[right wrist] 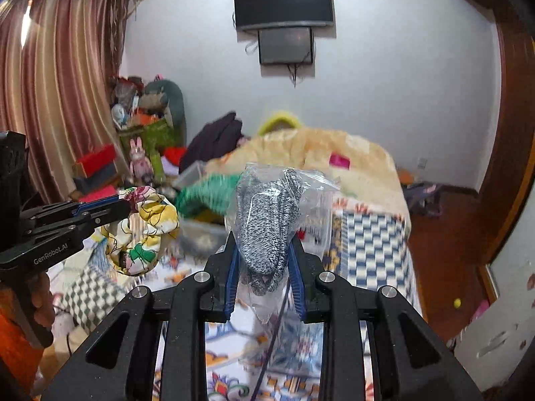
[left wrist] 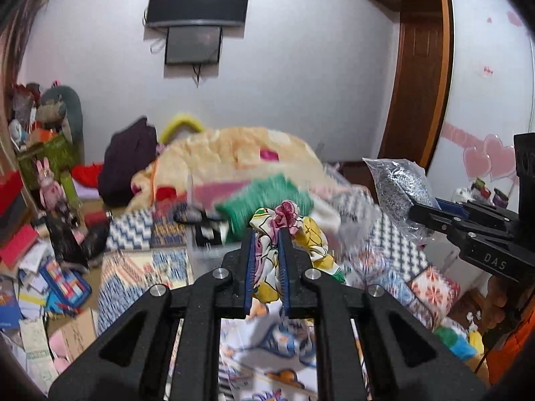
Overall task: Organize soft objects
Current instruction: 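Carry the scrunchie and mesh bag over the box and open both tools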
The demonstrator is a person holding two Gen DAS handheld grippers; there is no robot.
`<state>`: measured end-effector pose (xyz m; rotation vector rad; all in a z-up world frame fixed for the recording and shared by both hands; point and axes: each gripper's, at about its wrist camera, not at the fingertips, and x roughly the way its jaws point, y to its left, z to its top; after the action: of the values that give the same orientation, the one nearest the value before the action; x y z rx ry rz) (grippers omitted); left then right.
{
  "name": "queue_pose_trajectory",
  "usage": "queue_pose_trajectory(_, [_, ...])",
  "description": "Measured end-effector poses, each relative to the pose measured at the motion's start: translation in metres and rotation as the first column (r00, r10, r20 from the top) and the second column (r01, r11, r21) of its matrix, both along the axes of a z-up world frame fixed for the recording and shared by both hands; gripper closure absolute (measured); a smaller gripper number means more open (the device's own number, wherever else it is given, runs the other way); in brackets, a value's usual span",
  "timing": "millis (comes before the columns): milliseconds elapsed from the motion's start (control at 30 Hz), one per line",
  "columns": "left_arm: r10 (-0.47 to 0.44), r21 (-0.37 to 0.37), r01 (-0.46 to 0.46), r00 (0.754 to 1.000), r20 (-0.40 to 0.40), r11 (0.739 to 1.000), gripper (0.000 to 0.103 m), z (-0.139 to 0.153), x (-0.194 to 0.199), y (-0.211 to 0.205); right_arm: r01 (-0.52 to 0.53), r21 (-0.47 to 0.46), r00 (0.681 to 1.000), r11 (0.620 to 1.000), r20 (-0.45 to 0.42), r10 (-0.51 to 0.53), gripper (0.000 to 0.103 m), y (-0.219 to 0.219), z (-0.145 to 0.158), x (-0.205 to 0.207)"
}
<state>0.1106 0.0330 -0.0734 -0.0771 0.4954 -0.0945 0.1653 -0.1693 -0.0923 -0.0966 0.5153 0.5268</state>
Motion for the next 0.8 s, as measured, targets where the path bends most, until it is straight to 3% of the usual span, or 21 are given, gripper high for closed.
queue_pose_trajectory(200, [0.040,0.039,-0.044,0.995,0.095,0.998,0.091,0.023,0.014,0.000,-0.006,-0.008,0.998,1.000,0.067,0.006,0.078,0.012,0.015,0.011])
queue_pose_trajectory(300, [0.064,0.050,-0.070,0.992,0.106,0.996,0.091,0.025,0.029,0.000,0.002,-0.010,0.997,1.000,0.072,-0.001,0.078,0.019,0.017,0.024])
queue_pose_trajectory(533, [0.099,0.025,-0.101,0.993,0.063,0.995,0.091,0.012,0.067,0.004,0.008,0.001,0.999,1.000,0.046,-0.009,0.078,0.029,0.013,0.043])
queue_pose_trajectory(800, [0.141,0.072,-0.141,0.990,0.001,0.987,0.091,-0.021,0.096,0.001,0.007,-0.007,0.999,1.000,-0.051,-0.008,0.078,0.046,-0.014,0.072])
